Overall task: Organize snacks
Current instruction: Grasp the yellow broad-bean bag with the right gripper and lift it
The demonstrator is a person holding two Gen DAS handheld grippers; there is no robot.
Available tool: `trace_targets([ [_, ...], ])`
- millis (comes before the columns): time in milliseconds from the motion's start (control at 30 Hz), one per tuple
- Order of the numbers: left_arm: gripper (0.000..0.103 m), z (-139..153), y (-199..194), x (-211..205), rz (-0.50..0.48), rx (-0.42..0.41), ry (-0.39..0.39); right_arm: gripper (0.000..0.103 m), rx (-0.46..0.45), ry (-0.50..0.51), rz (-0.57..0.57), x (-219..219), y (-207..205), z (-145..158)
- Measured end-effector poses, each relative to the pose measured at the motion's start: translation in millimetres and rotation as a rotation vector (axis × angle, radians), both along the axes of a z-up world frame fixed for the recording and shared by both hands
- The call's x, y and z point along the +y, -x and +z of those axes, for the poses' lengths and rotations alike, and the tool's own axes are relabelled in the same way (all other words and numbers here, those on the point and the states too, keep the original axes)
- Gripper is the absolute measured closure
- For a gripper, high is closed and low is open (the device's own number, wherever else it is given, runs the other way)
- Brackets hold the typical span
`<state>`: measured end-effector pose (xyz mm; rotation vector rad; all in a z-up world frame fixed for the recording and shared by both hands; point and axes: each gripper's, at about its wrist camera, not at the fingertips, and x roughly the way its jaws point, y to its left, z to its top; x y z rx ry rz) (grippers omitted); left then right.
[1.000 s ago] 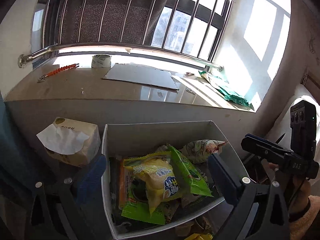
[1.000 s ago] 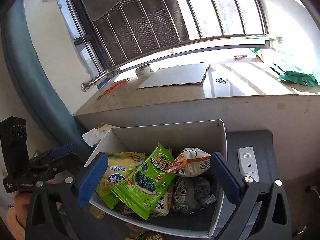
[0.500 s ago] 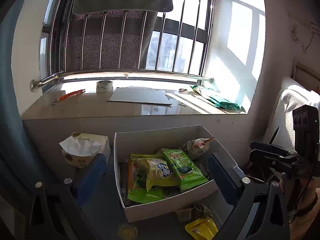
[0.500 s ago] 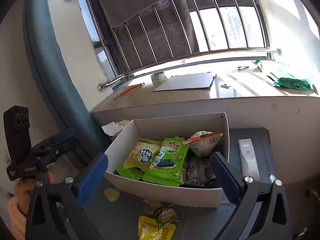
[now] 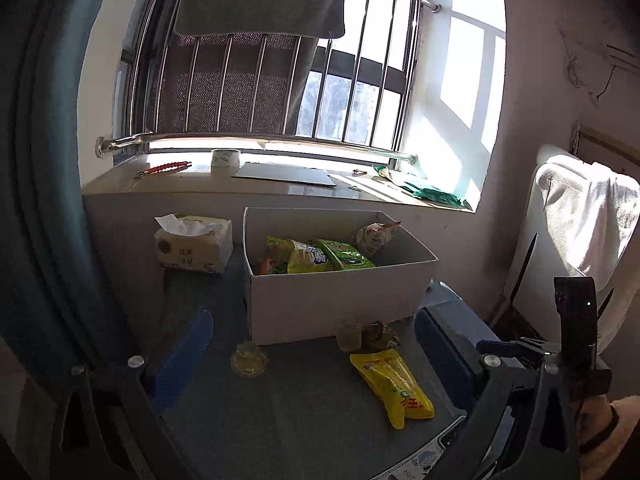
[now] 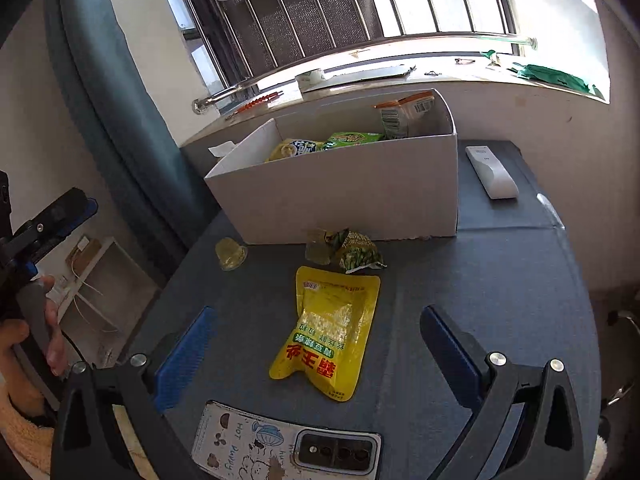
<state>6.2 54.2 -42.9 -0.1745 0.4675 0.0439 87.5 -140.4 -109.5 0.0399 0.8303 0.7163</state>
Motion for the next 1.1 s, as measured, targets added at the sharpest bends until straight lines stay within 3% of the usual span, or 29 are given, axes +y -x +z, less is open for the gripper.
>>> trace_targets([
  [300,0.000,-30,16,-7,0.012,0.076,-0.001,0.000,0.083,0.127,0.018,28,0,-44],
  [767,0.000,-43,14,-1,0.008,0.116,0.019,0.001,0.114,0.296,0.030,67,-45,-72],
  [800,0.000,-45,14,0,0.007,0.122,0.019,0.007,0.103,0.301,0.026,67,-44,-72],
  [833,0.000,-46,13,0,0.010,0.128,0.018,0.032,0.069,0.333,0.014,67,-42,-71],
  [867,0.000,-47,13,0,0.012,0.131,0.018,0.049,0.043,0.347,0.025,71,-40,-70],
  [900,0.000,-48,12,1,0.010,0.133,0.019,0.051,0.052,0.334,0.041,70,-38,-70],
  [933,0.000,-49,11,1,0.009,0.139,0.020,0.061,0.061,0.314,0.064,69,-35,-70],
  [1100,0.000,-59,1,6,0.002,0.164,-0.007,0.071,0.095,0.185,0.085,49,-25,-64],
])
